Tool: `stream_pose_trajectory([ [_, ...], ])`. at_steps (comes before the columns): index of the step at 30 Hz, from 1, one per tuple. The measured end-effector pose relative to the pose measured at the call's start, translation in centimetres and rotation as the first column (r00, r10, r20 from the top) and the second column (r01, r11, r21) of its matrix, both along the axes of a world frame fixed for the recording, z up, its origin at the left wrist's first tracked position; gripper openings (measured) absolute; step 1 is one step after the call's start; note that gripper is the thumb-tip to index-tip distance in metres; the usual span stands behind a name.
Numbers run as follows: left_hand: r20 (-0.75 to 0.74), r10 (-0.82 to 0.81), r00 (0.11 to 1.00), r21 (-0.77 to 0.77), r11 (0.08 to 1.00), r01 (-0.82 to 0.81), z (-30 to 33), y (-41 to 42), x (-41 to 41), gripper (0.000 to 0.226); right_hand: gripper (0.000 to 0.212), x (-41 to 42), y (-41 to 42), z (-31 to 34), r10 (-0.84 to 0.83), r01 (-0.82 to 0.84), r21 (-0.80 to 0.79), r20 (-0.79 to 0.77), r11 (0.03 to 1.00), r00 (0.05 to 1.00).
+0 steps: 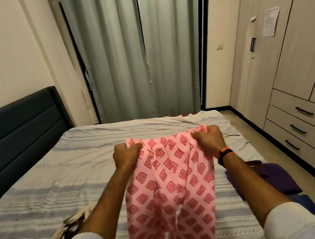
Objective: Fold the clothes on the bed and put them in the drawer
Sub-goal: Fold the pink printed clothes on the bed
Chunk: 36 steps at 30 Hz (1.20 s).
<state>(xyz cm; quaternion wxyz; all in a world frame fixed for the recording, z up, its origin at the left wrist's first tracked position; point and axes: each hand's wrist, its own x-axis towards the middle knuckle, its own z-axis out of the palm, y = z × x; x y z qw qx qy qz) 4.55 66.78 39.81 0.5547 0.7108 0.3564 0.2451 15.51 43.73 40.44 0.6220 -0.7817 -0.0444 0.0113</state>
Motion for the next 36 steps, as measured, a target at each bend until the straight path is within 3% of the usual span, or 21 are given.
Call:
stream_pose_trajectory([
  [2,-0.020,0.036,0.999,0.127,0.991,-0.033,-0.2,-2.0,0.4,0.026,0.023,-1.0,1.9,-0.6,-0.023,0.035,-0.120,0.099,0.992,0.995],
  [6,0.007,-0.049,0.999,0.204,0.978,0.046,-0.2,-6.0,0.8,0.022,0.031,-2.6,4.9,-1.6,0.045,-0.003,-0.210,0.196,0.978,0.980],
  [15,-0.052,-0.253,0.966,0.271,0.927,0.258,-1.5,-8.8,1.2,0.012,0.038,-4.0,5.6,-2.3,0.166,-0.122,-0.237,0.175,0.964,0.970],
  [19,-0.064,-0.367,0.928,0.201,0.906,0.372,-2.3,-8.5,1.4,0.019,0.031,-4.6,5.2,-2.3,0.288,-0.250,-0.230,0.150,0.941,0.946],
  [22,0.026,-0.489,0.872,0.065,0.871,0.486,-2.5,-8.3,1.5,0.032,0.027,-4.5,5.1,-2.7,0.375,-0.343,-0.238,0.103,0.909,0.921],
  [27,0.093,-0.619,0.780,-0.133,0.769,0.626,-2.4,-8.4,1.1,0.069,0.073,-4.3,4.7,-2.9,0.483,-0.441,-0.299,0.083,0.846,0.872],
  [29,0.102,-0.645,0.757,-0.199,0.732,0.651,-2.6,-7.8,0.9,0.078,0.080,-4.1,4.5,-3.2,0.503,-0.451,-0.332,0.090,0.829,0.859],
  [31,0.106,-0.673,0.732,-0.256,0.693,0.674,-2.7,-7.2,0.7,0.081,0.069,-4.2,4.5,-3.4,0.489,-0.427,-0.348,0.112,0.835,0.865],
  [34,0.106,-0.708,0.698,-0.279,0.653,0.704,-2.8,-7.1,0.7,0.084,0.015,-4.6,4.8,-3.4,0.402,-0.329,-0.325,0.191,0.887,0.895],
  [36,0.065,-0.724,0.687,-0.244,0.656,0.714,-2.6,-7.4,0.5,0.078,0.016,-4.6,5.0,-3.6,0.322,-0.245,-0.302,0.240,0.921,0.916],
])
